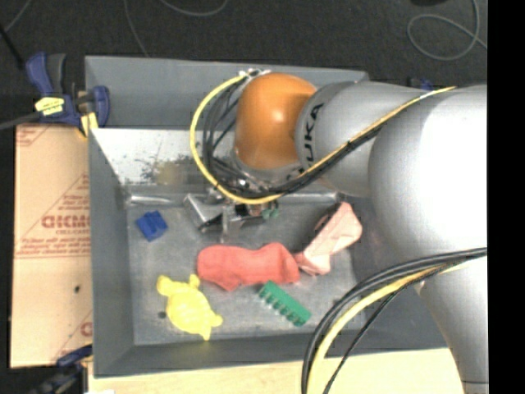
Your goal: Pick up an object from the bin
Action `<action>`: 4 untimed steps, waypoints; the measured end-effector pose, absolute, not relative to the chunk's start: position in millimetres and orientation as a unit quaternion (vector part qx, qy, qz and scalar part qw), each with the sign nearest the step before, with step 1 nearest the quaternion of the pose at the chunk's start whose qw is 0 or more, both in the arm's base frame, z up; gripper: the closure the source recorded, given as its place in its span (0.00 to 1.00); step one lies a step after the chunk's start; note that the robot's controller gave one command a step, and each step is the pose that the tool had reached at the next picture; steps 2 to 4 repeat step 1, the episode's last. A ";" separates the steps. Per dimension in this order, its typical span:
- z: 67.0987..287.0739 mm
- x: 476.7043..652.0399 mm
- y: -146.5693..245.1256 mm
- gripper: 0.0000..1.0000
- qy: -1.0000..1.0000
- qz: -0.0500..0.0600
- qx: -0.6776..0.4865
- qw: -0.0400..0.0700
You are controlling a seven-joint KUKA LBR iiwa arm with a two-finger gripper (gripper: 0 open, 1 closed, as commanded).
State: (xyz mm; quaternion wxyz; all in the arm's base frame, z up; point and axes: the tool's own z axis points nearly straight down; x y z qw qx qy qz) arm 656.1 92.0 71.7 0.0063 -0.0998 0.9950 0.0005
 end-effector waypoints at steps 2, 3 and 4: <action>152.1 657.2 91.1 1.00 0.995 0.000 -0.098 0.008; 152.1 657.2 91.1 1.00 0.995 0.000 -0.098 0.008; 152.1 657.2 91.1 1.00 0.995 0.000 -0.098 0.008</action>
Offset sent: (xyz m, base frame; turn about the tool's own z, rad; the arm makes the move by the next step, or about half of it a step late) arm 0.0002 0.0000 0.0816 0.0000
